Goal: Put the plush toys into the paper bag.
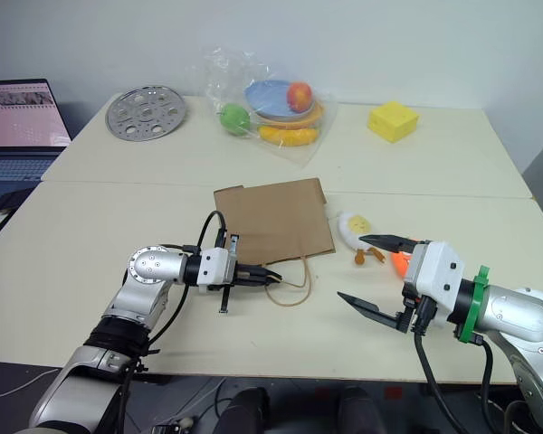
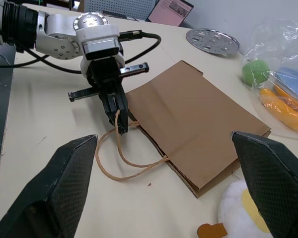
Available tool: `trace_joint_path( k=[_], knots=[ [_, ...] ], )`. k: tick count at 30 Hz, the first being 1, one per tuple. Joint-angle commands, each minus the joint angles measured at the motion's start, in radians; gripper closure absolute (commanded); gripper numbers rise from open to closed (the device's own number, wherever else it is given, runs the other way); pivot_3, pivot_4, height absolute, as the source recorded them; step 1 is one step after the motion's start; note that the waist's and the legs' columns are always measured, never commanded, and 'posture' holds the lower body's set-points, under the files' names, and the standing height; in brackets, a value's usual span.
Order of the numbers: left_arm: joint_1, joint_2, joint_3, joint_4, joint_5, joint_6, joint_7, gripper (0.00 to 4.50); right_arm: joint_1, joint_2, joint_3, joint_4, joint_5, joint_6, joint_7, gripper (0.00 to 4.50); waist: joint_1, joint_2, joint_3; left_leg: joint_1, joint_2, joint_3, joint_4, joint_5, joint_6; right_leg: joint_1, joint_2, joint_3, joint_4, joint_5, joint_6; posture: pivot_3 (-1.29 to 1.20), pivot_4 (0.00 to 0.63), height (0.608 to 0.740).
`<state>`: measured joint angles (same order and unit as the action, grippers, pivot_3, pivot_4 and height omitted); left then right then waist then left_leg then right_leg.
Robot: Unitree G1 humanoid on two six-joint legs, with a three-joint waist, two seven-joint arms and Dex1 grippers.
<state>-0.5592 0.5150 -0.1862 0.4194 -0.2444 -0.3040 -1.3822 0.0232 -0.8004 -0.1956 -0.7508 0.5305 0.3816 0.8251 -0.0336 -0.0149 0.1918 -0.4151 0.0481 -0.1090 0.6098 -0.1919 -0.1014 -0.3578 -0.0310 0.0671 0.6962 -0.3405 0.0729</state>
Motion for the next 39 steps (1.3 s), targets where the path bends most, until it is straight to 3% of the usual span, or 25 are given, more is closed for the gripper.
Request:
trace_joint_path(
  k=[1,8,17,21,25,30,39],
  knots=[
    [-0.136,0.029,0.109,-0.170,-0.207,0.426,0.082,4.48,0.006,0.016,-0.019,0.001,0.000,-0.009,-0.023,0.00,0.001,-0.001,0.001,0.000,0.000,-0.001,0.000,0.000,0.000,0.000,0.000,-0.001,0.000,0.000,0.000,0.00,0.150,0.740],
    [-0.185,-0.005,0.180,-0.342,-0.334,0.758,0.247,4.48,-0.058,0.061,0.059,-0.005,-0.018,0.046,-0.111,0.00,-0.005,0.000,0.000,0.001,0.000,-0.001,0.000,0.000,0.000,0.003,0.000,-0.001,-0.002,0.000,0.000,0.00,0.150,0.740],
    [-0.175,0.002,0.178,-0.370,-0.320,0.782,0.255,4.48,-0.305,0.149,0.080,0.004,0.142,0.365,-0.322,0.00,-0.007,0.000,0.000,0.001,0.000,-0.002,0.000,0.000,0.000,0.002,0.000,-0.001,-0.001,0.000,0.000,0.00,0.150,0.740],
    [-0.188,-0.004,0.191,-0.368,-0.334,0.806,0.264,4.50,-0.357,0.165,0.144,0.024,0.166,0.485,-0.373,1.19,-0.003,0.000,0.000,0.000,0.000,-0.002,0.000,0.000,0.000,0.001,0.000,-0.001,-0.001,0.000,0.000,0.00,0.150,0.740],
    [-0.189,-0.003,0.185,-0.370,-0.322,0.797,0.257,4.50,-0.404,0.221,0.177,0.055,0.160,0.532,-0.430,2.72,-0.001,0.000,0.000,0.000,0.000,-0.001,0.000,0.000,0.000,0.000,0.000,-0.001,-0.001,0.000,0.000,0.00,0.150,0.740],
    [-0.191,-0.010,0.190,-0.393,-0.346,0.820,0.252,4.50,-0.484,0.337,0.310,0.205,0.034,0.451,-0.467,4.49,-0.005,0.000,0.000,0.000,0.000,-0.001,0.000,0.000,0.000,-0.001,0.000,-0.001,-0.001,0.000,0.000,0.00,0.150,0.740],
    [-0.186,-0.019,0.212,-0.424,-0.382,0.845,0.269,4.50,-0.578,0.485,0.466,0.470,-0.189,0.265,-0.450,4.49,-0.011,0.000,0.000,-0.001,0.000,-0.001,-0.001,0.000,0.000,-0.003,0.000,-0.001,0.000,0.000,0.000,0.00,0.150,0.740]
  ],
)
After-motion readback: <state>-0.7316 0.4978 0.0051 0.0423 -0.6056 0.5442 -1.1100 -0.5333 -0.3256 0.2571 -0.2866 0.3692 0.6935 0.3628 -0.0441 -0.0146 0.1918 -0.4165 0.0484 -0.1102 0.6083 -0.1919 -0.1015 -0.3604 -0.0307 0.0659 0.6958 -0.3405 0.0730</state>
